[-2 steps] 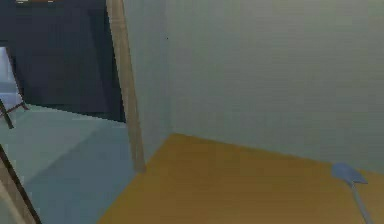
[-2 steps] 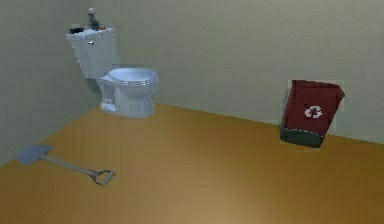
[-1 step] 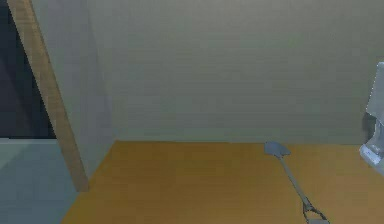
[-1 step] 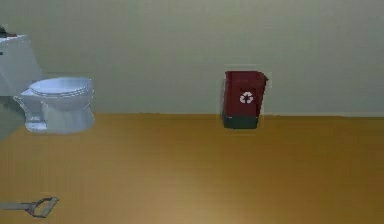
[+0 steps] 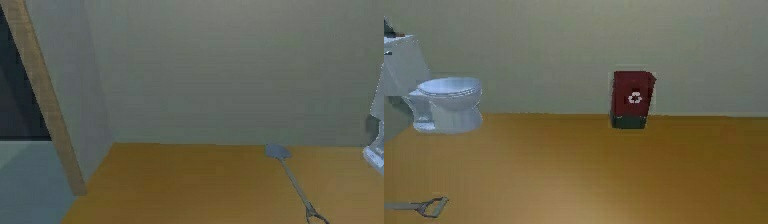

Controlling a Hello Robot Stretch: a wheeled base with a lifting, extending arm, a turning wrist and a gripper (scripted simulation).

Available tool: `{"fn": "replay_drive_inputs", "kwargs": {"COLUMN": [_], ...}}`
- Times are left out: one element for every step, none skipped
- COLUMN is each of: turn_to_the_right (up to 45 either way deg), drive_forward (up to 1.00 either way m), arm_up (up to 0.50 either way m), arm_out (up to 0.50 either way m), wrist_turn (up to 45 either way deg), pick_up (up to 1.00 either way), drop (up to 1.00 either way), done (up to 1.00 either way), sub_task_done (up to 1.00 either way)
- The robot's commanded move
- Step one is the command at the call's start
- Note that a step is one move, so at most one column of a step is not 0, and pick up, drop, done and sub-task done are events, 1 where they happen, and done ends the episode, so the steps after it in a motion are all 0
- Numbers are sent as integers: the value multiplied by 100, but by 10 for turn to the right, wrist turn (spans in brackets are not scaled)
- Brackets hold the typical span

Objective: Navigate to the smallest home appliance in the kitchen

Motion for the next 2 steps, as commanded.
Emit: {"fn": "replay_drive_inputs", "kwargs": {"turn_to_the_right": [-420,0], "drive_forward": [0,95], "arm_up": [0,0], "arm_out": [0,0], "wrist_turn": [0,0], "pick_up": [0,0], "drop": [0,0], "done": [0,0], "sub_task_done": [0,0]}}
